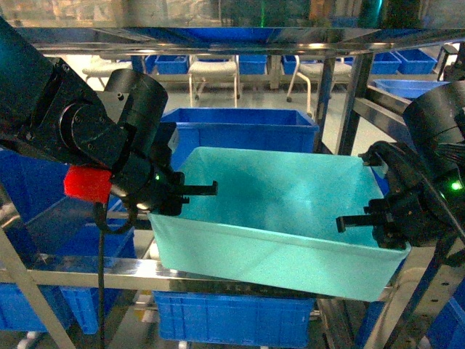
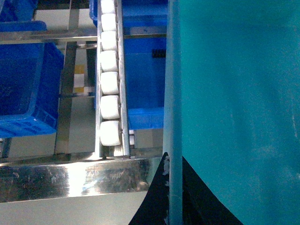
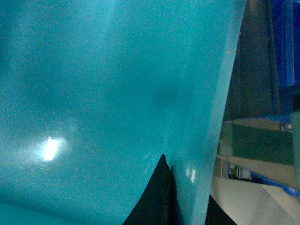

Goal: Organize blue bins on left shelf correctly

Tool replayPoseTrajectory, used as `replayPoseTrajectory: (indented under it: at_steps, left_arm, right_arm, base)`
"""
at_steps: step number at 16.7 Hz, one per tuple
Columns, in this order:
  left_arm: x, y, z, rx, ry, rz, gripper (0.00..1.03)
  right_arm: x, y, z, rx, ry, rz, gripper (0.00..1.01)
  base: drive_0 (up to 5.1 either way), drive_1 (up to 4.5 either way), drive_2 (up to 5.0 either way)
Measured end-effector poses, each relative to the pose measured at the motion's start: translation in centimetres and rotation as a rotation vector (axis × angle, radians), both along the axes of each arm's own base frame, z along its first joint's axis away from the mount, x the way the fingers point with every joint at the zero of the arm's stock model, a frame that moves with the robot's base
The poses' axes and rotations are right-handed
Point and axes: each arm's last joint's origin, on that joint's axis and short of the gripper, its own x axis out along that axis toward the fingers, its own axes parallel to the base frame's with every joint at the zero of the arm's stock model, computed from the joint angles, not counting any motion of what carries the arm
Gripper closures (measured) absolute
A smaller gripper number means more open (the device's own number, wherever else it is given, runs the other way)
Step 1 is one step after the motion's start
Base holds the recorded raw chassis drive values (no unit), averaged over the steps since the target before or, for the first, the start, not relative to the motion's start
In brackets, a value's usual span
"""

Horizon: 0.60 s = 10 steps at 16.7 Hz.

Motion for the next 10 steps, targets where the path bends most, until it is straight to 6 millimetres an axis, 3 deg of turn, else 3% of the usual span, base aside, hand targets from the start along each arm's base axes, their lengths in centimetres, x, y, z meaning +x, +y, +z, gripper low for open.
replayPoseTrajectory:
  at_steps: [5,7,10]
  left_arm:
    - [1.1,0.6,0.4,0.002,-0.018,0.013,1.01]
    - [1.5,1.7,0.6,0.005,-0.019,0.026,1.01]
    - [2.0,3.8,-1.0,0.018,0.032,0.071,1.01]
  right_arm:
    - [1.5,1.1,0.3,0.019,-0.009,0.029,0.99]
    - [2.3,2.2,0.0,0.046,0.027,0.028,0.99]
    - [3.7,4.1,-1.2,0.037,0.071,0.073,0.99]
  base:
    - [0.0,0.00,0.0]
    - [0.0,0.00,0.0]
    - [0.0,0.00,0.0]
